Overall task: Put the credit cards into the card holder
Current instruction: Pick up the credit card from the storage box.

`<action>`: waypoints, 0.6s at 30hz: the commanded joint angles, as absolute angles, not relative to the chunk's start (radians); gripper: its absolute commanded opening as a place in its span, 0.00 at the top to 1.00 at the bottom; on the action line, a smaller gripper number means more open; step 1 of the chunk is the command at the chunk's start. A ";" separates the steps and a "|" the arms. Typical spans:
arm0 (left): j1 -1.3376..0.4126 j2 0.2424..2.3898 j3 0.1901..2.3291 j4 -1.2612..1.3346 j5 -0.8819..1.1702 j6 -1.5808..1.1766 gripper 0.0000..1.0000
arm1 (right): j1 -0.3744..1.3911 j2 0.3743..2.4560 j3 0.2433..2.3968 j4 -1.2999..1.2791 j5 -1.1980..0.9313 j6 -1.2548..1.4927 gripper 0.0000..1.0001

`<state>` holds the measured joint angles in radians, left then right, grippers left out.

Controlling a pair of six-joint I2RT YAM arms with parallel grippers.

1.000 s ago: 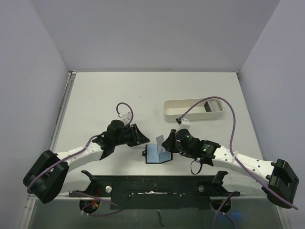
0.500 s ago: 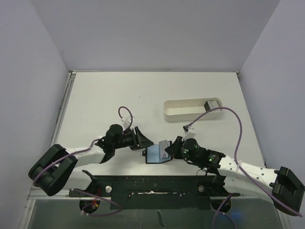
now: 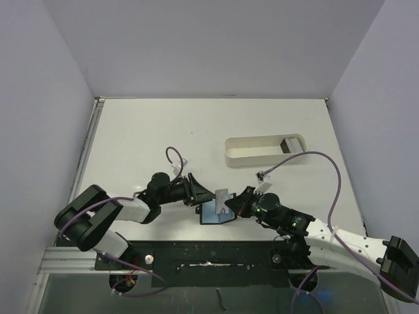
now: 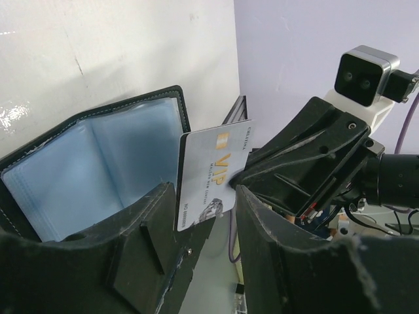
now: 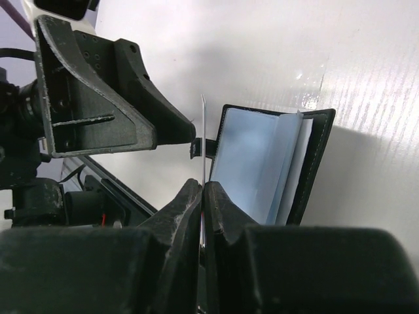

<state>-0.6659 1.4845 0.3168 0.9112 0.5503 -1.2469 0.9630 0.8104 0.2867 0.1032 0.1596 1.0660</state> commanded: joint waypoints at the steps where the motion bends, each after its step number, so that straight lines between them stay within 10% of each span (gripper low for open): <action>1: -0.670 1.510 0.305 1.074 0.581 -1.272 0.60 | 0.961 0.764 0.259 0.229 0.154 1.092 1.00; 18: -0.687 1.554 0.286 1.217 0.590 -1.330 0.70 | 0.961 0.792 0.210 0.366 0.082 1.129 1.00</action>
